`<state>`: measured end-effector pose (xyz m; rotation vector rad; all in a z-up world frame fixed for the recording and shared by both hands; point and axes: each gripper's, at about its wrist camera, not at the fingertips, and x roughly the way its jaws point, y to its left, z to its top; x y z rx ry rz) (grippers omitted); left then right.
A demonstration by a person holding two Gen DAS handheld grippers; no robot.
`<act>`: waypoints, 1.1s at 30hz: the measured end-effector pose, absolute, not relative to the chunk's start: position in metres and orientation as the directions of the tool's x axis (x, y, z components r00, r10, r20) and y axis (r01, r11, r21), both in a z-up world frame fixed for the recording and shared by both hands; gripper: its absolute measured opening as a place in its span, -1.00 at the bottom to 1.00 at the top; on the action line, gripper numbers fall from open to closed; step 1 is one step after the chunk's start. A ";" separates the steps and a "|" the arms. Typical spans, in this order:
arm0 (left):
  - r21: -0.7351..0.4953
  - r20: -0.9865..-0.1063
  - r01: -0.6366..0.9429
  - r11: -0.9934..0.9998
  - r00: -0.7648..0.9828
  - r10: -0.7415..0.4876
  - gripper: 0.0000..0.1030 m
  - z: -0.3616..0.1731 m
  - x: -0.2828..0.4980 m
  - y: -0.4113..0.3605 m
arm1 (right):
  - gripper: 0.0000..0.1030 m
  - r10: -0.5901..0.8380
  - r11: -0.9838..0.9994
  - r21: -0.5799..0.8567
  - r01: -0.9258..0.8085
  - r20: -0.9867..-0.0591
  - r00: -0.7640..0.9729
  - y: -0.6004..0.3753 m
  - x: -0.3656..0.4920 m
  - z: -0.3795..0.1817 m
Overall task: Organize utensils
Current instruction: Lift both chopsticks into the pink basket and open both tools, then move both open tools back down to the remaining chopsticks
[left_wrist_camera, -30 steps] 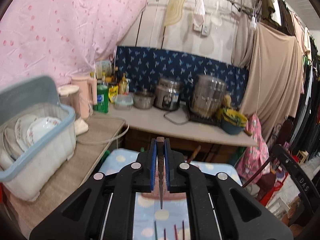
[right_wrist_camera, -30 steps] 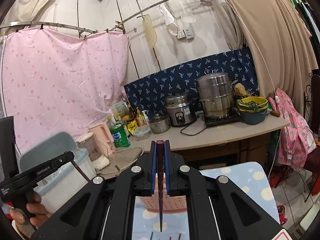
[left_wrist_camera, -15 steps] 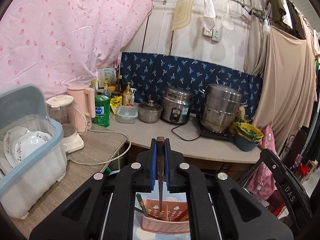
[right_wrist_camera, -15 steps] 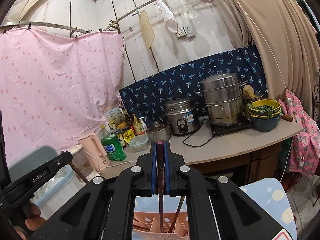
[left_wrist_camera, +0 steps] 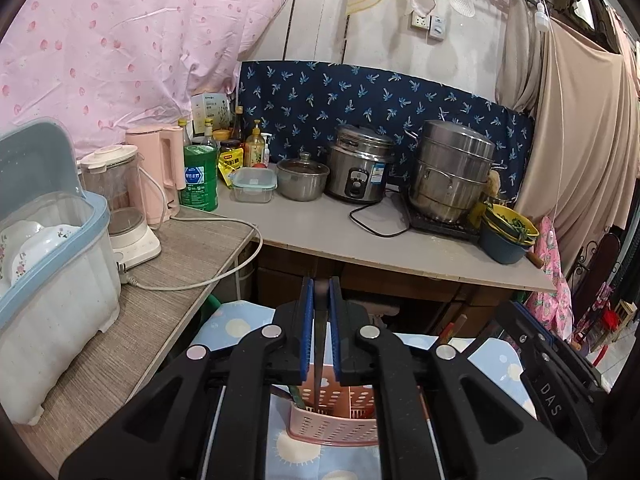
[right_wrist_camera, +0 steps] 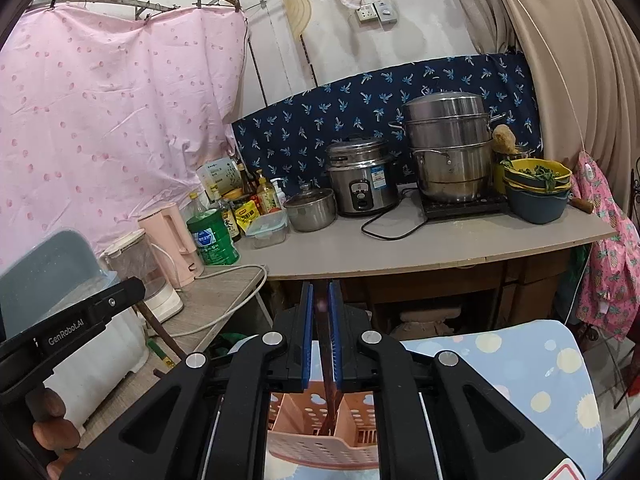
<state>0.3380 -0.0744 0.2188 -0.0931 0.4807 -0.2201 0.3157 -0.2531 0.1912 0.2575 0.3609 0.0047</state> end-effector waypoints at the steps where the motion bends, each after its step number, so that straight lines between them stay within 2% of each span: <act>1: -0.135 -0.446 0.188 0.973 0.865 -0.229 -0.83 0.219 0.336 -0.075 | -0.76 0.047 0.968 0.248 0.044 -0.348 0.936 -0.253 0.316 0.191; 3: -0.130 -0.445 0.192 0.973 0.865 -0.230 -0.68 0.220 0.332 -0.076 | -0.72 0.047 0.967 0.250 0.044 -0.344 0.938 -0.255 0.312 0.192; 4: -0.132 -0.445 0.192 0.972 0.865 -0.231 -0.47 0.220 0.330 -0.076 | -0.66 0.046 0.967 0.251 0.044 -0.342 0.939 -0.255 0.309 0.194; 7: -0.131 -0.427 0.193 0.972 0.874 -0.231 -0.01 0.224 0.316 -0.073 | -0.44 0.050 0.964 0.262 0.040 -0.328 0.943 -0.258 0.296 0.199; 13: -0.104 -0.409 0.207 0.973 0.882 -0.232 0.01 0.231 0.281 -0.069 | -0.22 0.062 0.967 0.254 0.017 -0.297 0.953 -0.257 0.253 0.207; 17: -0.068 -0.400 0.207 0.976 0.891 -0.217 0.23 0.230 0.248 -0.066 | -0.19 0.079 0.964 0.264 0.004 -0.300 0.951 -0.258 0.221 0.205; 24: -0.039 -0.414 0.218 0.975 0.885 -0.214 0.27 0.219 0.193 -0.055 | -0.13 0.081 0.972 0.234 -0.007 -0.309 0.947 -0.250 0.159 0.196; 28: -0.022 -0.417 0.208 0.978 0.887 -0.198 0.34 0.204 0.162 -0.045 | 0.05 0.077 0.977 0.215 -0.006 -0.323 0.943 -0.242 0.125 0.187; 33: 0.017 -0.464 0.215 0.976 0.867 -0.183 0.34 0.173 0.129 -0.035 | 0.06 0.060 0.981 0.193 0.016 -0.380 0.923 -0.232 0.084 0.158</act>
